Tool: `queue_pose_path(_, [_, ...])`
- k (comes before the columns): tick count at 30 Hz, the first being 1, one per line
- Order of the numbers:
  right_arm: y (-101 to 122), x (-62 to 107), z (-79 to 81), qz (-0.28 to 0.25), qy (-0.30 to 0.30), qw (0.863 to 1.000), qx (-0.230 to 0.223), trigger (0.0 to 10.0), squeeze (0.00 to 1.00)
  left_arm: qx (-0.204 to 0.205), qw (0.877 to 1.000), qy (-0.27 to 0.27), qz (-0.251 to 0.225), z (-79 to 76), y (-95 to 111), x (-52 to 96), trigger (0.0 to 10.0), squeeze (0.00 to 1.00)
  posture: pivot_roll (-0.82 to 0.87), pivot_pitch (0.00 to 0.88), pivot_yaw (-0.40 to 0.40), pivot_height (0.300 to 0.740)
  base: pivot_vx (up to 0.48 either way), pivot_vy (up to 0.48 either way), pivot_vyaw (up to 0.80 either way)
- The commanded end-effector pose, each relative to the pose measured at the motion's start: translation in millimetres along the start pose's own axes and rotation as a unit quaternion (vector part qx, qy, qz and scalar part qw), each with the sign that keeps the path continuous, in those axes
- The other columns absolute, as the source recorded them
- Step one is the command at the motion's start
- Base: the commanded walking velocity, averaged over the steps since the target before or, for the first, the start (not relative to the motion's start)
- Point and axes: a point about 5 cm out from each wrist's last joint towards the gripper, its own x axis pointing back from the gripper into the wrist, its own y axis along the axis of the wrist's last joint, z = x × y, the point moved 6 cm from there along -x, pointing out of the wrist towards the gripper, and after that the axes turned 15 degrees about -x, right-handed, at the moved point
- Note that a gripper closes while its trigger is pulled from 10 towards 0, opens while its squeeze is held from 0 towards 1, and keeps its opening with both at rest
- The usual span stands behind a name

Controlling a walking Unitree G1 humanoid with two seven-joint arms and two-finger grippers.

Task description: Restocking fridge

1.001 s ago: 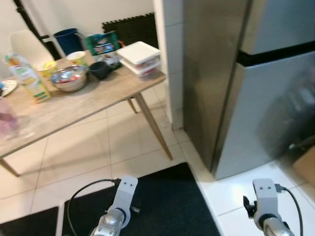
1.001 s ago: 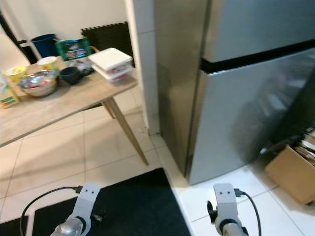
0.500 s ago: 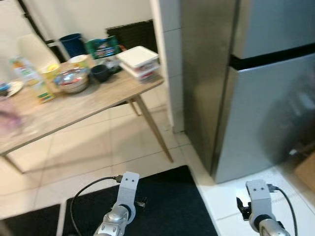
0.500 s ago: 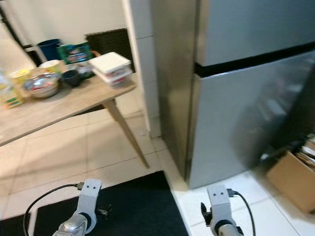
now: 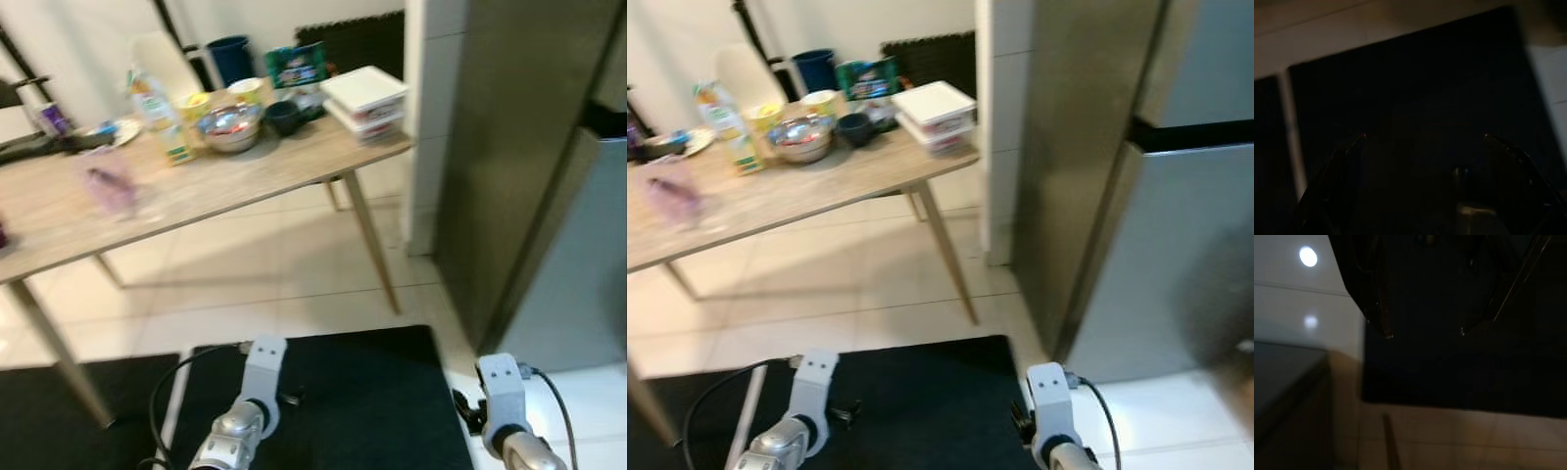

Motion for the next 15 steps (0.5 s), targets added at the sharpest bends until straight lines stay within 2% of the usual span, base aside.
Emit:
queue_pose_path(1, [-5, 1.1, 2.6, 0.006, 0.003, 1.0, -0.008, 10.0, 0.0, -0.005, 1.0, 0.006, 0.009, 4.1, -6, 1.9, 10.0, 0.0, -0.07, 0.127, 0.106, 0.73, 0.0, 0.0, 0.8])
queue_pose_path(9, [-6, 2.6, -4.4, 0.004, -0.015, 1.0, -0.024, 10.0, 0.0, -0.004, 1.0, 0.007, 0.0, 6.6, 1, 3.2, 10.0, 0.0, -0.06, 0.131, 0.107, 0.73, 0.0, 0.0, 0.73])
queue_pose_path(12, [-7, 2.6, -8.4, 0.008, -0.024, 0.998, -0.053, 10.0, 0.0, -0.002, 1.0, 0.014, 0.01, 10.5, -1, 3.6, 10.0, 0.0, -0.06, 0.132, 0.107, 0.73, 0.0, 0.0, 0.0])
queue_pose_path(15, [-7, 2.7, -7.9, 0.008, -0.022, 0.998, -0.052, 10.0, 0.0, 0.002, 1.0, 0.016, 0.008, 11.6, -1, 3.9, 10.0, 0.0, -0.07, 0.133, 0.107, 0.73, 0.0, 0.0, 0.0])
